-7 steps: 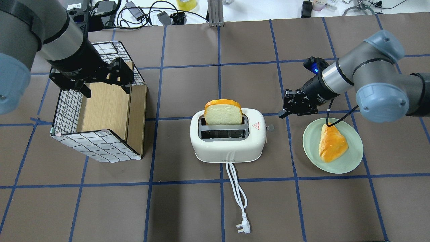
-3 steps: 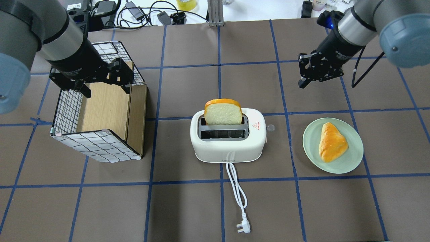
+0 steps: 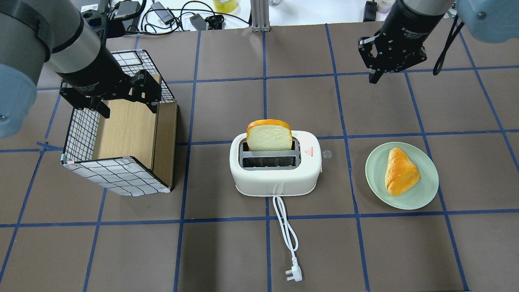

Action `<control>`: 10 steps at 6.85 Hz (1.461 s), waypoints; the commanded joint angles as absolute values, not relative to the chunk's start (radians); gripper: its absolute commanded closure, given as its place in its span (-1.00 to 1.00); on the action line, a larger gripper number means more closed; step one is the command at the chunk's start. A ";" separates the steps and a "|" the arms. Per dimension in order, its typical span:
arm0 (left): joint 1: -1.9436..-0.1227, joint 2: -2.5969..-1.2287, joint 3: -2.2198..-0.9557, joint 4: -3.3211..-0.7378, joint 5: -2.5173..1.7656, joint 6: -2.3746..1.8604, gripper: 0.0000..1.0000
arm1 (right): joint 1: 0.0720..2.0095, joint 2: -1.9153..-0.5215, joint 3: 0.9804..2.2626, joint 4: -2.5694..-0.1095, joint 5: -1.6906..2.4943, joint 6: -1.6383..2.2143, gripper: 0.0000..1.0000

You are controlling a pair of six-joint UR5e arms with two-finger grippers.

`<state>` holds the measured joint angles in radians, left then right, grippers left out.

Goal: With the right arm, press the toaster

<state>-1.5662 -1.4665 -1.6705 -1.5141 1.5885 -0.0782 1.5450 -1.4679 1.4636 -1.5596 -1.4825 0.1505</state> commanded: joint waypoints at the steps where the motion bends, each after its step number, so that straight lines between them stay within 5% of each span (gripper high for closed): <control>1: -1.566 -1.466 -1.671 -1.514 1.588 -0.078 -1.00 | 1.609 -1.483 1.434 -1.560 -1.525 0.287 1.00; 10: -1.566 -1.466 -1.671 -1.514 1.589 -0.078 -1.00 | 1.615 -1.500 1.442 -1.572 -1.555 0.163 1.00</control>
